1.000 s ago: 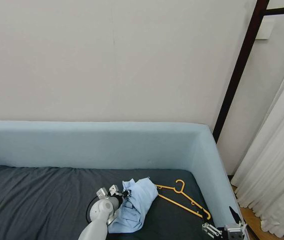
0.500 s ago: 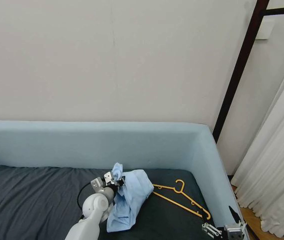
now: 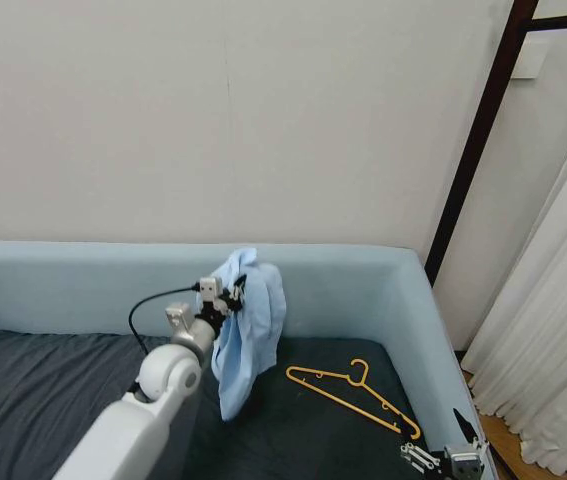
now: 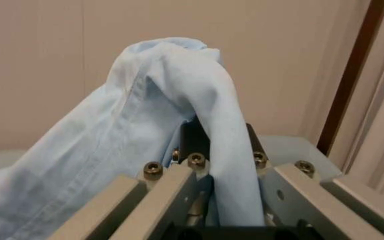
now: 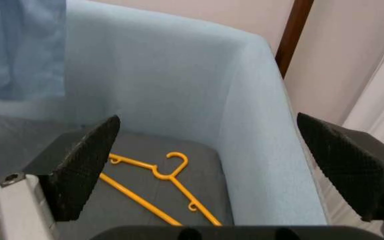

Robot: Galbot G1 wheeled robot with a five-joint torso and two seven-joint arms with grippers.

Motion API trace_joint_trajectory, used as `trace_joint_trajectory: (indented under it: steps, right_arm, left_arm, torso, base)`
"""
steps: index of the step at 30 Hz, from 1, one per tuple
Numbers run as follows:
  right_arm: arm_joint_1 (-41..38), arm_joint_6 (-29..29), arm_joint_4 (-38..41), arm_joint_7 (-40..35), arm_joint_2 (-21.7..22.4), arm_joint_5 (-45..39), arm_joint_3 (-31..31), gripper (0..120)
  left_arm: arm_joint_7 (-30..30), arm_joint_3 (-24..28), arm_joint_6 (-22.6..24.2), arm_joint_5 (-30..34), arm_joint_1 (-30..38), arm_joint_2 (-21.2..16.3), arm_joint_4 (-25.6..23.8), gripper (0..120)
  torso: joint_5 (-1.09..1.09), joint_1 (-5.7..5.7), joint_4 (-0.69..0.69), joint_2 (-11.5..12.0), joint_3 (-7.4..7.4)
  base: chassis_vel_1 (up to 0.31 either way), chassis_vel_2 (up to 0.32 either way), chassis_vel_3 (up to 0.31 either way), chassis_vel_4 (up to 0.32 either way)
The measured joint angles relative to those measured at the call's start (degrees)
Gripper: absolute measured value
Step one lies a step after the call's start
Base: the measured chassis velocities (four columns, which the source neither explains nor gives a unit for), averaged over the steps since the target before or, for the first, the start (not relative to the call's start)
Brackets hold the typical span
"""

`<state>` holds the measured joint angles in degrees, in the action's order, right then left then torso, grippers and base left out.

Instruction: Pick up the clothes from the sofa and hang them on the clothes hanger.

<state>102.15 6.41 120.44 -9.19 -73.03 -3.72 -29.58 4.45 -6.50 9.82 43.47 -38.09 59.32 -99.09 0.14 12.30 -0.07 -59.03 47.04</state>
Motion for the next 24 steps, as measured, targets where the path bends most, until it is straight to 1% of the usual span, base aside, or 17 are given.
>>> trace_joint_trajectory:
  steps: [2,3,5,7,8,9,11,12,13,14,15,18,19,20,22,23,24]
  right_arm:
    - [0.07,0.02,-0.02,0.02,0.03,0.0,0.0,100]
    - [0.07,0.02,-0.02,0.02,0.03,0.0,0.0,100]
    - [0.25,0.12,-0.02,0.01,0.12,-0.05,-0.16,100]
    - [0.44,0.31,-0.02,0.0,0.26,-0.14,-0.31,100]
    - [0.53,0.45,-0.02,-0.02,0.36,-0.2,-0.4,100]
    - [0.53,0.45,-0.02,-0.02,0.36,-0.2,-0.4,100]
    - [0.58,0.76,-0.22,-0.09,0.44,-0.25,-0.47,100]
    - [0.59,0.84,-0.4,-0.12,0.46,-0.26,-0.47,100]
    - [0.58,0.94,-0.62,-0.12,0.5,-0.23,-0.38,100]
    - [0.58,0.94,-0.62,-0.12,0.5,-0.23,-0.38,100]
    - [0.57,1.01,-0.78,-0.11,0.51,-0.19,-0.3,100]
    - [0.46,1.15,-1.13,-0.09,0.49,-0.05,-0.05,100]
    - [0.4,1.18,-1.24,-0.08,0.48,-0.03,0.05,100]
    - [0.4,1.18,-1.24,-0.08,0.48,-0.03,0.05,100]
    - [0.31,1.21,-1.46,-0.06,0.49,-0.02,0.19,100]
    - [0.16,1.29,-1.75,-0.03,0.54,0.0,0.32,100]
    - [-0.01,1.4,-1.95,-0.02,0.54,0.05,0.41,100]
  left_arm:
    - [-0.86,2.67,-0.66,0.88,5.25,-2.99,1.42,0]
    - [-0.86,2.67,-0.66,0.88,5.25,-2.99,1.42,0]
    - [-2.28,4.55,-1.58,0.3,8.43,-5.0,2.89,0]
    - [-4.56,6.38,-2.73,-1.27,10.15,-6.95,3.9,0]
    - [-5.89,7.48,-3.26,-2.27,9.96,-7.89,3.99,0]
    - [-5.89,7.48,-3.26,-2.27,9.96,-7.89,3.99,0]
    - [-7.9,8.86,-4.16,-4.73,6.91,-8.27,3.85,0]
    - [-8.84,9.37,-5.14,-6.27,5.03,-8.05,4.21,0]
    - [-10.42,10.36,-7.36,-8.82,2.17,-7.42,5.48,0]
    - [-10.42,10.36,-7.36,-8.82,2.17,-7.42,5.48,0]
    - [-11.39,11.04,-8.89,-10.53,0.11,-6.93,6.45,0]
    - [-13.22,13.61,-12.07,-17.56,-8.54,-5.08,9.1,0]
    - [-13.27,13.94,-12.8,-20.87,-12.26,-4.11,9.71,0]
    - [-13.27,13.94,-12.8,-20.87,-12.26,-4.11,9.71,0]
    - [-12.87,14.2,-12.73,-25.75,-17.39,-2.54,10.33,0]
    - [-11.87,14.27,-12.03,-29.78,-21.12,-1.11,10.83,0]
    - [-10.72,14.32,-11.58,-31.93,-23.48,-0.19,11.23,0]
  torso:
    - [0.02,0.0,0.0,0.0,0.0]
    - [0.02,0.0,0.0,0.0,0.0]
    - [0.01,0.0,-0.02,0.0,0.0]
    - [0.02,0.0,-0.01,0.0,0.0]
    - [0.02,0.0,0.01,0.0,0.0]
    - [0.02,0.0,0.01,0.0,0.0]
    - [0.0,0.0,0.01,0.0,0.0]
    - [0.02,0.0,0.0,0.0,0.0]
    - [0.01,0.0,0.0,0.0,0.0]
    - [0.01,0.0,0.0,0.0,0.0]
    - [0.01,0.0,-0.01,0.0,-0.01]
    - [-0.01,0.0,0.01,0.01,0.0]
    - [0.02,0.0,-0.01,0.0,-0.01]
    - [0.02,0.0,-0.01,0.0,-0.01]
    - [0.01,0.0,0.01,0.0,-0.01]
    - [-0.02,0.0,0.02,0.0,0.0]
    - [0.01,-0.01,0.0,0.0,-0.02]
  base:
    - [0.0,0.0,0.0,0.0]
    - [0.0,0.0,0.0,0.0]
    - [0.0,0.0,0.0,0.0]
    - [0.0,0.0,0.0,0.0]
    - [0.0,0.0,0.0,0.0]
    - [0.0,0.0,0.0,0.0]
    - [0.0,0.0,0.0,0.0]
    - [0.0,0.0,0.0,0.0]
    - [0.0,0.0,0.0,0.0]
    - [0.0,0.0,0.0,0.0]
    - [0.0,0.0,0.0,0.0]
    - [0.0,0.0,0.0,0.0]
    - [0.0,0.0,0.0,0.0]
    - [0.0,0.0,0.0,0.0]
    - [0.0,0.0,0.0,0.0]
    - [0.0,0.0,0.0,0.0]
    - [0.0,0.0,0.0,0.0]
